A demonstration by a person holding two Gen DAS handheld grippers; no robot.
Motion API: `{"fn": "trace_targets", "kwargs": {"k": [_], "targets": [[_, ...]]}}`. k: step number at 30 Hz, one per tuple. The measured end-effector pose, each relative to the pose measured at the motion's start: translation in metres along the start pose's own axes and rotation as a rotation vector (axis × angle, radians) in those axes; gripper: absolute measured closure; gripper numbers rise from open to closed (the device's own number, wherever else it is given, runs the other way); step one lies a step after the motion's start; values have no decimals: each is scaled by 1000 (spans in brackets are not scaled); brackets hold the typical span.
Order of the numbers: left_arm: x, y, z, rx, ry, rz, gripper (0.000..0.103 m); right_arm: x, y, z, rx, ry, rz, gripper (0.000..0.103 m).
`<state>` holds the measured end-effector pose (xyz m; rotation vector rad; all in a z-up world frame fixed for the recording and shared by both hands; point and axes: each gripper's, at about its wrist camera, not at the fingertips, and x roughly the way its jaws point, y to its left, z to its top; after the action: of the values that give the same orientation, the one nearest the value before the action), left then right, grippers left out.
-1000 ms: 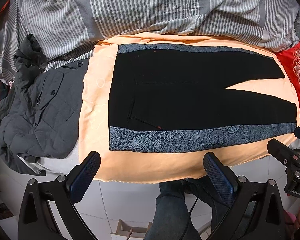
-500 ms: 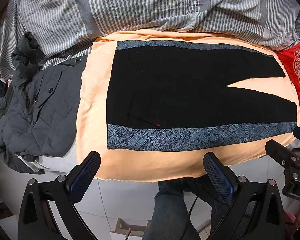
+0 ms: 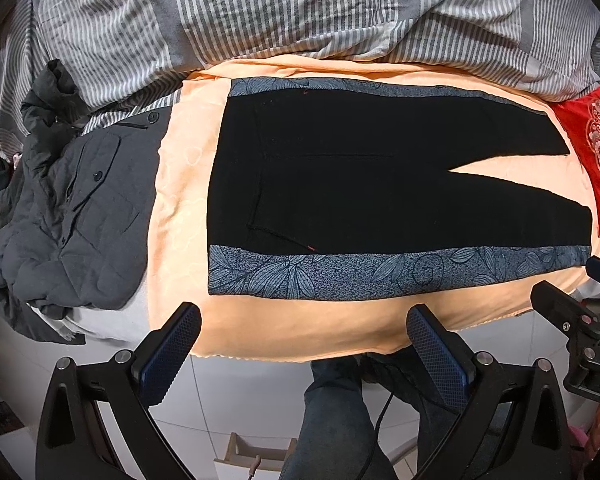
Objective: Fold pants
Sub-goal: 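Grasp the patterned cuff with the left tool while the right tool grasps the other cuff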
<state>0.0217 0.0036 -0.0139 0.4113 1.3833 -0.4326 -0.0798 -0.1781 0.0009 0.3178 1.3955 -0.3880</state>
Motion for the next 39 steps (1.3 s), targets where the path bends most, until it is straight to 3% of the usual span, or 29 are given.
{"fn": "trace_targets", "kwargs": {"k": [6, 11, 15, 18, 22, 24, 27, 30, 31, 39], "targets": [[4, 6, 1, -42, 6, -15, 0, 1, -7, 0, 14, 3, 11, 0], [14, 29, 1, -150, -5, -75, 0, 8, -33, 0, 125, 16, 108, 0], [37, 50, -2, -259, 39, -104, 0, 28, -60, -7, 264, 60, 232, 0], [57, 55, -8, -288, 54, -113, 0, 57, -78, -19, 394, 116, 343, 0], [89, 57, -18, -333, 75, -169, 0, 99, -85, -37, 510, 171, 504, 0], [103, 58, -21, -368, 87, -193, 0, 119, -84, -44, 541, 188, 543, 0], [126, 60, -27, -425, 95, -247, 0, 154, -82, -53, 584, 225, 589, 7], [144, 57, -30, -430, 92, -269, 0, 186, -81, -59, 616, 236, 675, 29], [150, 56, -31, -428, 93, -284, 0, 194, -81, -61, 621, 237, 693, 31], [181, 56, -37, -431, 110, -368, 0, 244, -96, -69, 674, 152, 776, 31]]}}
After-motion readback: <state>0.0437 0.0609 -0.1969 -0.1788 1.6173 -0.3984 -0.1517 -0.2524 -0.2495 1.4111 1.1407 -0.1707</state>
